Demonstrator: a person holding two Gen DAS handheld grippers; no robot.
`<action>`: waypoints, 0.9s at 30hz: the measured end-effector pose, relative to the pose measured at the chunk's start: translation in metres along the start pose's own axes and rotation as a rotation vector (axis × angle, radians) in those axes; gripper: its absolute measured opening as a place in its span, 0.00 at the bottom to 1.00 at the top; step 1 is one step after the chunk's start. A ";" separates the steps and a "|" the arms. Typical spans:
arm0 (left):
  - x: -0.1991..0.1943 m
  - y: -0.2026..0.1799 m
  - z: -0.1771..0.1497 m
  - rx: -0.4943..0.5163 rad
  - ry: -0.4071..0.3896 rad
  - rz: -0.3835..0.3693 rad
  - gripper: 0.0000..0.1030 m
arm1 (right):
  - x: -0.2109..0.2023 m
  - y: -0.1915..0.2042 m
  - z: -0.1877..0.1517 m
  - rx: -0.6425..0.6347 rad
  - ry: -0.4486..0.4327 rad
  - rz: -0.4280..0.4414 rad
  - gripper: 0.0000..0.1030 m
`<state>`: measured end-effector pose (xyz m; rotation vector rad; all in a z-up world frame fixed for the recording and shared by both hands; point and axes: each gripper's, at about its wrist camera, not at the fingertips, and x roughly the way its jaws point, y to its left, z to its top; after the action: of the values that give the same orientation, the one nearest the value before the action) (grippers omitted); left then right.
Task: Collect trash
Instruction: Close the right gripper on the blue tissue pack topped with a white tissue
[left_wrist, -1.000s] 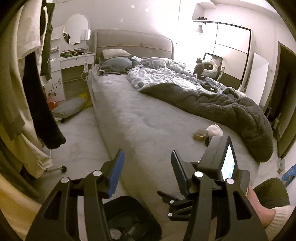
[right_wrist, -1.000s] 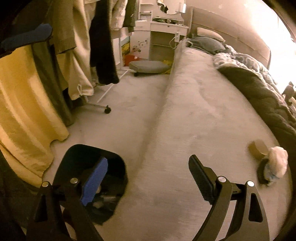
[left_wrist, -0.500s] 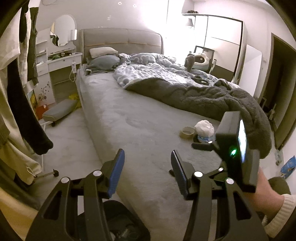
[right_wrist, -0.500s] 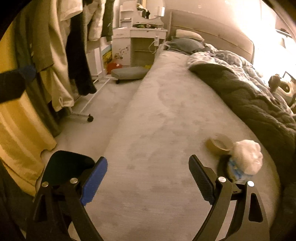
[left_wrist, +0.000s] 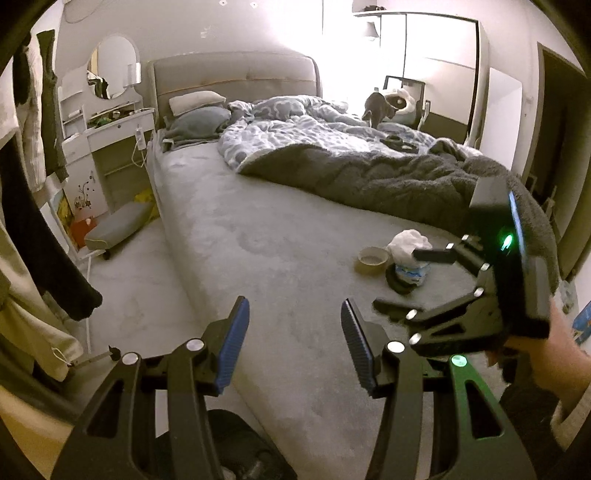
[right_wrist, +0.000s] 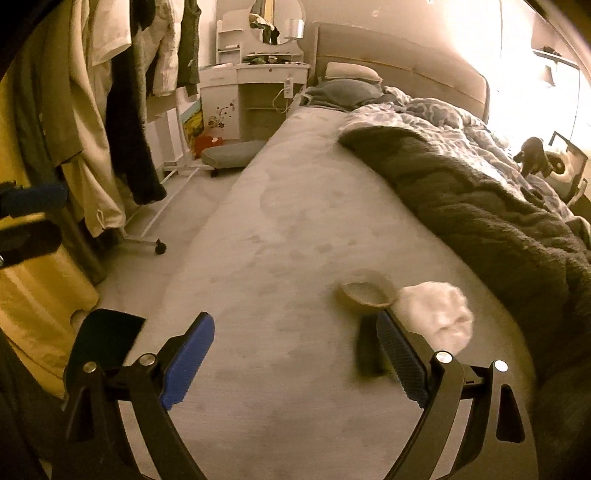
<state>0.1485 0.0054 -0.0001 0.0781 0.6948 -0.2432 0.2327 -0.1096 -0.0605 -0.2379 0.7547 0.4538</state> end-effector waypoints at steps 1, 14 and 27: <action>0.003 0.000 0.000 -0.003 0.004 -0.005 0.54 | 0.000 -0.005 0.000 0.002 -0.001 -0.002 0.88; 0.052 -0.018 0.016 0.035 0.050 -0.057 0.77 | 0.009 -0.073 -0.006 0.063 0.031 -0.032 0.89; 0.102 -0.034 0.025 0.094 0.072 -0.098 0.81 | 0.027 -0.105 -0.010 0.068 0.075 -0.020 0.89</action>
<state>0.2316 -0.0515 -0.0458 0.1432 0.7595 -0.3689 0.2942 -0.1967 -0.0818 -0.1996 0.8387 0.4013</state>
